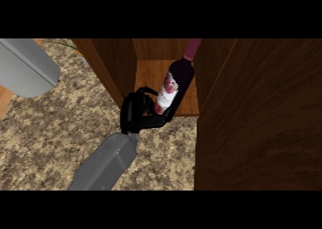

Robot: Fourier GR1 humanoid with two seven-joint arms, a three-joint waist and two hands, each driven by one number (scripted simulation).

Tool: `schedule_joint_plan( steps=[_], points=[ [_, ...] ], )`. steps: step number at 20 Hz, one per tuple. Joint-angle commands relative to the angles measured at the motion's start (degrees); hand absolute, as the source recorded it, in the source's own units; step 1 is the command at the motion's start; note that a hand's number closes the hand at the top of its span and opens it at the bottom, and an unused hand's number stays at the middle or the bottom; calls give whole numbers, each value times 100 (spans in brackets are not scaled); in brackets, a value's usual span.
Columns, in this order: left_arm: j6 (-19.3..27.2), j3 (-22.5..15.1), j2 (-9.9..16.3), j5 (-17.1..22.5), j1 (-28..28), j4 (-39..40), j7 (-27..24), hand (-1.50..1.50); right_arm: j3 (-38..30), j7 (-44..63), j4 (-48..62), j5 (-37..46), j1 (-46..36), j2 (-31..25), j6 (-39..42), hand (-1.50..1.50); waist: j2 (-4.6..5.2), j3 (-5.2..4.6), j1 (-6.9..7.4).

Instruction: Pick up the wine, place it into the cabinet and close the cabinet

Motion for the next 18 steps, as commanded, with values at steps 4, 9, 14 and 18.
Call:
schedule_joint_plan(
  steps=[4, 9, 14, 18],
  points=[
    [-229, -270, -1, 608, -544, 761, -275, 150, -76, -27, 113, -92, -22, -68, 105, -150, 8, 0, -41],
    [-77, -401, -1, 1028, -862, 942, -341, 150, 241, 2, -158, 42, 211, 144, 39, -150, 16, -2, -98],
    [-450, -133, -1, 1272, -1397, 1442, -288, 150, 6, -111, 152, -164, 68, -34, 217, -150, 25, -1, -116],
    [-715, 12, -1, 1248, -1711, 2076, -363, 150, -136, -329, 371, -123, -25, -82, 263, -150, 38, 0, -137]
  ],
)
